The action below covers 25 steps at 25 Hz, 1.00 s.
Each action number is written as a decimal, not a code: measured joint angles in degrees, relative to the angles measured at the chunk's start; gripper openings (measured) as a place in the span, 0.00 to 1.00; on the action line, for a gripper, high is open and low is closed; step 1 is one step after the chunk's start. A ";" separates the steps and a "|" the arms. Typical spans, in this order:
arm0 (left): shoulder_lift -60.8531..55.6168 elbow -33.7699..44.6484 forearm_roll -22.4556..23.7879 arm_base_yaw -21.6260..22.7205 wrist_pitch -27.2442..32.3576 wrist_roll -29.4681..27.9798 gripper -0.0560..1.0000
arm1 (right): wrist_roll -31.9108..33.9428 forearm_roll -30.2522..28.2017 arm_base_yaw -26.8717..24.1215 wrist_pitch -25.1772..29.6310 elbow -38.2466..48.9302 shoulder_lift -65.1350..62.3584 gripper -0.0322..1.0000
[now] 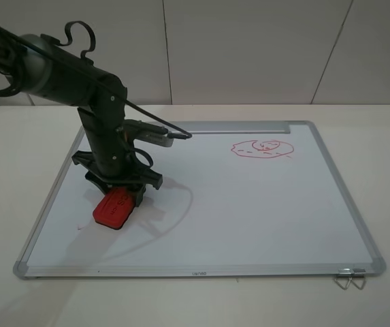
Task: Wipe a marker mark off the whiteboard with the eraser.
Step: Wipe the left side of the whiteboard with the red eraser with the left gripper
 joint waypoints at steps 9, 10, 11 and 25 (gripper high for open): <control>0.05 -0.10 0.30 11.24 -0.17 3.16 0.60 | 0.00 0.00 0.00 0.00 0.00 0.00 0.72; 0.05 -0.10 0.30 12.16 -0.29 3.29 0.60 | 0.00 0.00 0.00 0.00 0.00 0.00 0.72; 0.05 -0.10 0.30 13.03 -0.40 3.49 0.60 | 0.00 0.00 0.00 0.00 0.00 0.00 0.72; 0.05 -0.10 2.72 13.82 -0.87 4.77 0.60 | 0.00 0.00 0.00 0.00 0.00 0.00 0.72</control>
